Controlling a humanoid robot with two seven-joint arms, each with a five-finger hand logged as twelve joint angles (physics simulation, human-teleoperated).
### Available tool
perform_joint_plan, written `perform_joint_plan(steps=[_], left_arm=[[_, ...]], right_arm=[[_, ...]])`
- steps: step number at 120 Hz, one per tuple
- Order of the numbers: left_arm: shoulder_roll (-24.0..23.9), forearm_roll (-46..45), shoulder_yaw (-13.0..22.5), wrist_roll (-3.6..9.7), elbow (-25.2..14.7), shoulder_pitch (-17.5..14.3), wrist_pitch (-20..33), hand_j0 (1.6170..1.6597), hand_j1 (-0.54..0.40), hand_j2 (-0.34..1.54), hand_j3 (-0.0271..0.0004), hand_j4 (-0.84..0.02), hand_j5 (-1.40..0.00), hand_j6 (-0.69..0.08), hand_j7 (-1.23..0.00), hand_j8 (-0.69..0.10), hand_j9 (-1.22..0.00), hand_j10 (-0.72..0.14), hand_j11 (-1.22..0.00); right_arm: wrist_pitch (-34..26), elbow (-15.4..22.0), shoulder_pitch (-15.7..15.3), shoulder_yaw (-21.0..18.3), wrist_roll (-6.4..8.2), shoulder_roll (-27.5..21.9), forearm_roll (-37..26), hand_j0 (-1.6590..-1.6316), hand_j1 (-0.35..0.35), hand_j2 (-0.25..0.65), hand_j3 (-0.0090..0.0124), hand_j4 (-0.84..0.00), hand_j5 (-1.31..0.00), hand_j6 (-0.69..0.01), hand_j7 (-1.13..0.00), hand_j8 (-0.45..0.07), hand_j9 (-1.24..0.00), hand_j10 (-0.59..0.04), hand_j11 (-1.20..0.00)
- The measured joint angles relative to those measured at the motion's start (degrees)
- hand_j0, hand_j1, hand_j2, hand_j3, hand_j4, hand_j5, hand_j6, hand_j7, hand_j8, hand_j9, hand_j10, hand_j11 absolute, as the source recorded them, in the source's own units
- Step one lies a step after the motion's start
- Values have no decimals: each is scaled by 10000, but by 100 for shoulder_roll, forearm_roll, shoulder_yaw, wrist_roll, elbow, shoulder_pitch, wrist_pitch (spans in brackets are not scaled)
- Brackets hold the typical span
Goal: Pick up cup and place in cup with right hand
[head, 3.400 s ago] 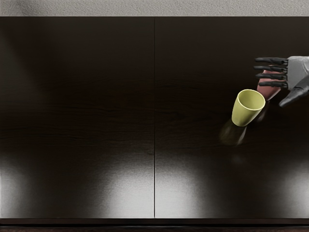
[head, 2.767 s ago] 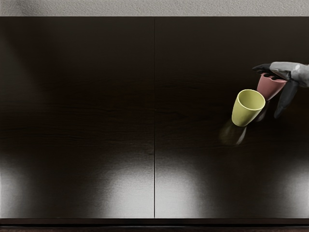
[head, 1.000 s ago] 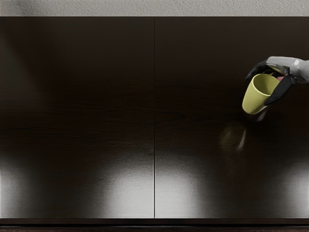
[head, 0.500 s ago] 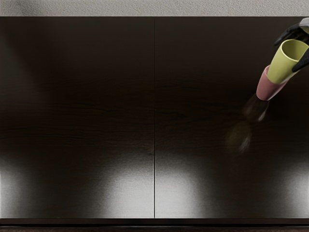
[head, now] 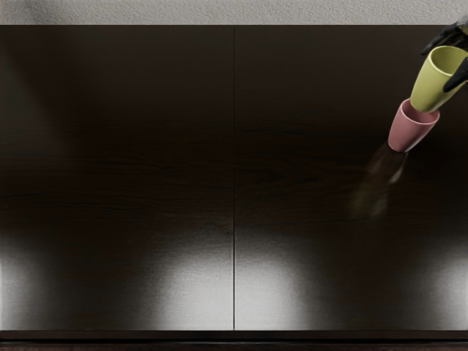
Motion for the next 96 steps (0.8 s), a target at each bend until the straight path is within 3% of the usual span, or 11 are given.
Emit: perform_joint_plan(steps=[29, 86, 96], left_arm=[[0, 0, 0, 0, 0, 0, 0, 16581, 3490, -1, 0, 0, 0, 0, 0, 0, 0, 0, 0], [0, 0, 0, 0, 0, 0, 0, 16581, 3490, -1, 0, 0, 0, 0, 0, 0, 0, 0, 0], [0, 0, 0, 0, 0, 0, 0, 16581, 3490, -1, 0, 0, 0, 0, 0, 0, 0, 0, 0]], right_arm=[[-46, -348, 150, -316, 18, 282, -5, -16557, 881, -466, 1, -4256, -5982, -3180, -5771, -2255, -5962, -3114, -5912], [-150, -392, 139, -522, 37, 370, 1, -16562, 981, -284, 1, -4180, -5889, -3166, -5678, -2232, -5850, -3102, -5782], [-156, -393, 136, -518, 40, 367, 4, -16566, 802, -441, 0, -3947, -5476, -3267, -5313, -2492, -5453, -3187, -5396]])
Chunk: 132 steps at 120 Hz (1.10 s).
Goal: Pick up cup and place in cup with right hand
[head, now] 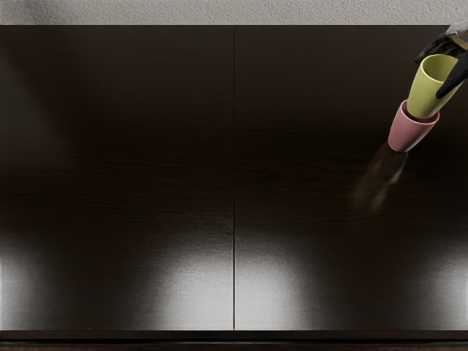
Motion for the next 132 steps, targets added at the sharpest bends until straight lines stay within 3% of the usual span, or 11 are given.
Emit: perform_joint_plan(steps=[27, 76, 100, 132], left_arm=[[0, 0, 0, 0, 0, 0, 0, 16581, 3490, -1, 0, 0, -1, 0, -1, 0, -1, 0, -1], [0, 0, 0, 0, 0, 0, 0, 16581, 3489, 0, -1, 0, -1, 0, -1, 0, -1, 0, -1], [0, 0, 0, 0, 0, 0, 0, 16581, 3489, 0, -1, 0, -1, 0, -1, 0, -1, 0, -1], [0, 0, 0, 0, 0, 0, 0, 16581, 3489, 0, -1, 0, -1, 0, -1, 0, -1, 0, -1]], right_arm=[[-21, 7, -2, 3, 2, -6, 9, -16576, -139, -456, 0, -2939, -3920, -2722, -3862, -2460, -3911, -2685, -3891], [-213, 229, -62, 1, -2, 5, 26, -16580, -1625, -286, 0, -1617, -2078, -1600, -2065, -1555, -2075, -1574, -2072], [-177, 686, -54, 33, -27, -7, 203, -16580, -2529, -146, 0, -857, -1074, -861, -1066, -836, -1072, -834, -1070], [-93, 1012, -54, 58, -44, 137, 634, -16581, -2978, -78, 0, -477, -576, -489, -570, -473, -574, -463, -572]])
